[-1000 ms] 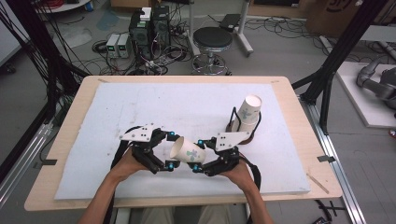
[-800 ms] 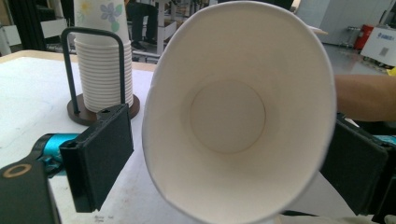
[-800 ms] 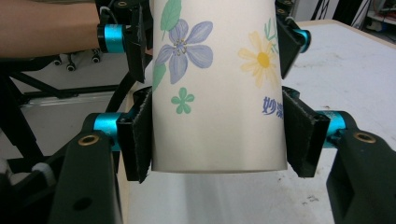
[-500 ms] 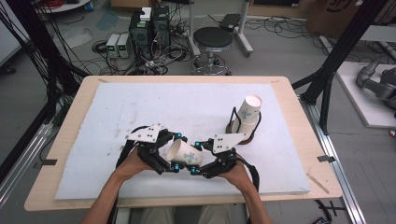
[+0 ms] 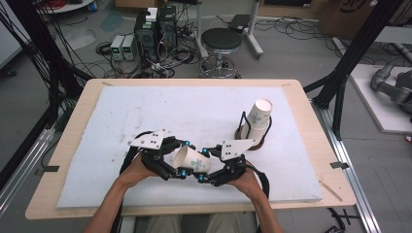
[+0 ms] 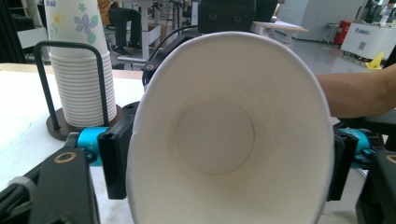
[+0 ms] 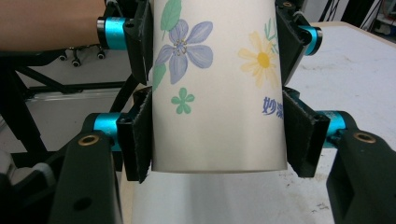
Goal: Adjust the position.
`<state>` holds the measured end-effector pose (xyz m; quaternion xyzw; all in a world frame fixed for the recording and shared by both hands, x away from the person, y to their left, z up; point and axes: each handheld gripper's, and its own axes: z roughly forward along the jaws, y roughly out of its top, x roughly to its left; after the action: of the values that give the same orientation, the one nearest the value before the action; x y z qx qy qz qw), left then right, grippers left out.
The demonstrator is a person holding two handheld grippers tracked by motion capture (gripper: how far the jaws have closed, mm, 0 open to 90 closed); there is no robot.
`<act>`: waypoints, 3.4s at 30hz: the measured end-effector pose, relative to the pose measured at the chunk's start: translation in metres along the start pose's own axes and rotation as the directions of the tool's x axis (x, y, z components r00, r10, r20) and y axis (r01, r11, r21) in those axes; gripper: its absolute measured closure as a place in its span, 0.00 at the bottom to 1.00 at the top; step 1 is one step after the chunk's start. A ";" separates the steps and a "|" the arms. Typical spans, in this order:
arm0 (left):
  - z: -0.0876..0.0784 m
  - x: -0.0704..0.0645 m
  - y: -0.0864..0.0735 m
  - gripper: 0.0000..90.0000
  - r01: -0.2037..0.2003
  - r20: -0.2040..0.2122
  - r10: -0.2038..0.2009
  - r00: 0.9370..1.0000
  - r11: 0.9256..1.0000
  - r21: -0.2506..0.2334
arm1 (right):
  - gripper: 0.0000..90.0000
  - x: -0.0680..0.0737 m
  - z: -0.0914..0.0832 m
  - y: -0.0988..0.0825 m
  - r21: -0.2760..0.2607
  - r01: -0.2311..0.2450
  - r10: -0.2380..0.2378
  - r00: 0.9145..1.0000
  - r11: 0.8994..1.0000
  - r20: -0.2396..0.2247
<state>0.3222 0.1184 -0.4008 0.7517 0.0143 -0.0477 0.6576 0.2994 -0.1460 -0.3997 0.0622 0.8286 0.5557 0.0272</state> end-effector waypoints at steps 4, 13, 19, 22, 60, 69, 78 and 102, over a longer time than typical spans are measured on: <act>-0.001 0.000 0.000 0.30 -0.003 0.004 0.003 1.000 1.000 0.003 | 0.41 0.001 0.000 0.000 -0.002 -0.006 0.006 1.000 1.000 -0.001; -0.002 -0.001 0.000 0.33 -0.011 0.005 0.011 1.000 1.000 0.005 | 0.41 0.001 0.000 0.000 -0.001 -0.002 0.002 1.000 1.000 -0.005; -0.002 -0.001 0.000 0.35 -0.018 0.005 0.018 1.000 1.000 0.010 | 0.41 0.000 0.000 -0.001 0.002 0.004 -0.004 1.000 1.000 -0.005; -0.002 -0.002 0.000 0.36 -0.019 0.006 0.019 1.000 1.000 0.011 | 0.41 0.000 0.000 -0.001 0.002 0.004 -0.004 1.000 1.000 -0.006; -0.022 -0.004 0.009 0.37 -0.045 -0.074 0.048 0.996 0.998 0.041 | 0.23 0.005 -0.021 -0.015 0.034 -0.048 0.044 0.993 0.998 0.111; -0.028 -0.005 0.017 0.37 -0.061 -0.105 0.071 0.992 0.993 0.096 | 0.23 0.004 -0.040 -0.032 0.009 -0.104 0.100 0.972 0.995 0.212; -0.029 -0.002 0.021 0.37 -0.054 -0.125 0.072 0.990 0.989 0.139 | 0.23 0.006 -0.056 -0.045 -0.015 -0.132 0.131 0.950 0.991 0.283; -0.024 0.003 0.027 0.36 -0.012 -0.248 0.071 0.966 0.972 0.234 | 0.23 0.003 -0.080 -0.074 -0.113 -0.236 0.261 0.835 0.965 0.485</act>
<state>0.3290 0.1388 -0.3712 0.8230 0.0771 0.0615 0.5594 0.2824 -0.2466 -0.4377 0.3091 0.7648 0.5397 0.1679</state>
